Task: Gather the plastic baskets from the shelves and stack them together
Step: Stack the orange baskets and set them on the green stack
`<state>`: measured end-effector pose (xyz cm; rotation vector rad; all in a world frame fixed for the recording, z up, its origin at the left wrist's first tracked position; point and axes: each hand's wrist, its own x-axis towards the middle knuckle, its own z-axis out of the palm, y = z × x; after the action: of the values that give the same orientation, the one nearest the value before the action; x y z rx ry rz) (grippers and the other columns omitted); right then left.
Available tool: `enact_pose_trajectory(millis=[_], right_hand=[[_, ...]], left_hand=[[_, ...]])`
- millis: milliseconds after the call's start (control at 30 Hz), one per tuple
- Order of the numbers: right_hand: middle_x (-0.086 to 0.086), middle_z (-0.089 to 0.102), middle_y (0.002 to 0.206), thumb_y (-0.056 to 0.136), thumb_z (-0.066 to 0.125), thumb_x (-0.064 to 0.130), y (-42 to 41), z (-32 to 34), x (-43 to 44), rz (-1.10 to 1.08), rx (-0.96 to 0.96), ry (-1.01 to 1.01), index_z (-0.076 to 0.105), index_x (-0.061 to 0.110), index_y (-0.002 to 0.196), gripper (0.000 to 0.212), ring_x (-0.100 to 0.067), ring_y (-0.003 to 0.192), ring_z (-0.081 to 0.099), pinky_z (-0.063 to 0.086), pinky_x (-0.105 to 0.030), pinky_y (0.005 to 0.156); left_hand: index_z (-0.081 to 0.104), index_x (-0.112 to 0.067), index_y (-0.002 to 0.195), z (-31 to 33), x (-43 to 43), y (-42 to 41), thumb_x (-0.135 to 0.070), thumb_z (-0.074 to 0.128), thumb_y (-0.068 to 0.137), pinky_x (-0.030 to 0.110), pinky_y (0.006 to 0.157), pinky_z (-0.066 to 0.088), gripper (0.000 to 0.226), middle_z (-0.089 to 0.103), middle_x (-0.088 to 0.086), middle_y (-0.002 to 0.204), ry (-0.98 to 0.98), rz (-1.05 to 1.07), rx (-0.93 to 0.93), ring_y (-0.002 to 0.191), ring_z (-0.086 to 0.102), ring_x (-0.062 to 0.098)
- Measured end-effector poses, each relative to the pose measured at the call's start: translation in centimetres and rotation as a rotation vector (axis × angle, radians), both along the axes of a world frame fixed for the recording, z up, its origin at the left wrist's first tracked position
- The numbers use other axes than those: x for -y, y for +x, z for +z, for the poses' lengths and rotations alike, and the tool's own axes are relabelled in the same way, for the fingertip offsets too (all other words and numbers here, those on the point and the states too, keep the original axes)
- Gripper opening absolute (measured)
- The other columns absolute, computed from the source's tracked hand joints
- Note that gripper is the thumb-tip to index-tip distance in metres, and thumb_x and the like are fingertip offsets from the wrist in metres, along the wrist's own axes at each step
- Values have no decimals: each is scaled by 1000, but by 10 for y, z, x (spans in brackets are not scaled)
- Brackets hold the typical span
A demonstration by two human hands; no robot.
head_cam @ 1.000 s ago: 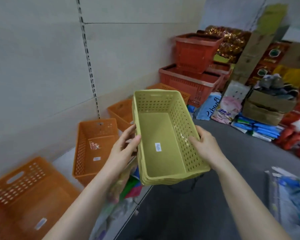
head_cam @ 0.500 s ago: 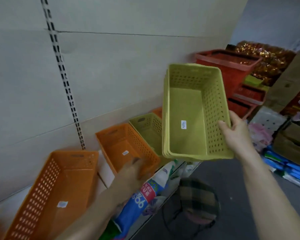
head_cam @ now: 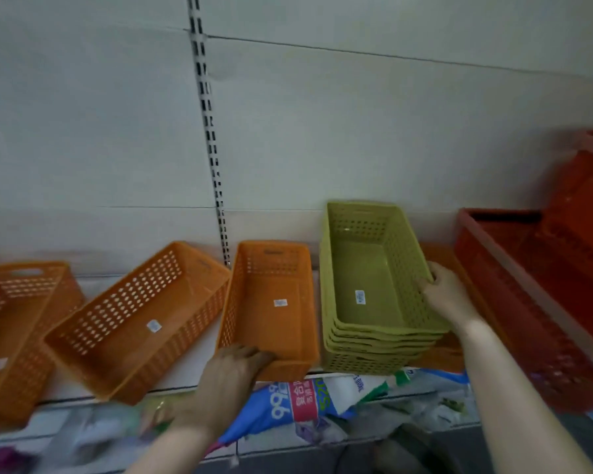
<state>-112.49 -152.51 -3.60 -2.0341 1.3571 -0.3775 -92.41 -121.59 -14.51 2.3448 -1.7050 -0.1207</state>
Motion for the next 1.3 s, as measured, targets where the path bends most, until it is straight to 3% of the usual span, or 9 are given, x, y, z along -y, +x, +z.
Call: enact_pose_trajectory(millis=[300, 467, 667, 867, 967, 1100, 1167, 1233, 1300], right_hand=[[-21, 67, 114, 90, 54, 20, 12, -21, 22, 52, -376, -189, 63, 15, 115, 27, -41, 107, 63, 49, -42, 85], [-24, 62, 122, 93, 48, 15, 16, -11, 5, 13, -455, -194, 53, 11, 124, 32, -43, 113, 59, 46, -45, 89], [-16, 56, 139, 93, 54, 5, 67, 6, -105, 235, 1, -652, 48, 8, 141, 48, -35, 129, 48, 41, -44, 105], [-18, 17, 163, 92, 56, 14, 130, -68, -187, 377, -342, -266, 11, 15, 158, 79, -40, 149, 15, 32, -50, 116], [-15, 5, 165, 89, 63, 14, 138, -75, -192, 218, -428, -160, -5, 16, 158, 96, -42, 138, 40, 46, -46, 102], [-23, 53, 139, 95, 52, 11, 152, -76, -181, 49, -290, -88, 31, 11, 149, 57, -40, 112, 62, 50, -40, 85], [-17, 68, 115, 96, 50, 17, 160, -72, -184, 49, -296, -28, 60, 12, 111, 18, -37, 104, 65, 51, -40, 85], [-14, 69, 99, 96, 54, 19, 160, -60, -193, 45, -244, -33, 54, 17, 81, 15, -36, 96, 67, 51, -39, 78], [-18, 70, 99, 93, 57, 17, 159, -39, -202, 20, -178, -133, 54, 16, 87, 8, -39, 93, 67, 52, -43, 81]], left_hand=[[74, -36, 90, 14, -6, -14, -32, 84, 65, 17, 63, 52, 27, 70, -18, 75, -64, 104, 114, 70, 66, 5], [65, -36, 117, 21, -17, -9, -49, 61, 82, 24, 85, 51, 38, 68, -13, 108, -79, 125, 102, 102, 62, 10], [59, -22, 129, 36, -49, 47, -41, 58, 91, 37, 93, 49, 43, 64, 4, 124, -205, 419, 97, 114, 58, 24], [59, -23, 127, 33, -114, 95, -46, 41, 93, 37, 82, 52, 45, 68, 7, 117, 112, 586, 26, 99, 66, 30], [58, -31, 128, 32, -138, 94, -42, 37, 97, 32, 84, 52, 38, 69, 0, 118, 261, 489, 4, 102, 67, 23], [60, -27, 117, 22, -138, 80, -30, 42, 97, 36, 82, 52, 27, 70, 1, 113, 256, 329, -107, 100, 67, 25], [63, -27, 115, 21, -135, 75, -33, 43, 96, 37, 86, 52, 29, 70, 0, 114, 160, 247, -113, 105, 65, 25], [68, -29, 113, 18, -136, 84, -32, 55, 87, 42, 92, 53, 29, 70, 0, 116, -14, 229, 58, 113, 63, 27], [62, -24, 126, 16, -144, 100, -26, 71, 78, 49, 99, 48, 49, 63, 10, 130, -56, 411, 71, 124, 56, 35]])
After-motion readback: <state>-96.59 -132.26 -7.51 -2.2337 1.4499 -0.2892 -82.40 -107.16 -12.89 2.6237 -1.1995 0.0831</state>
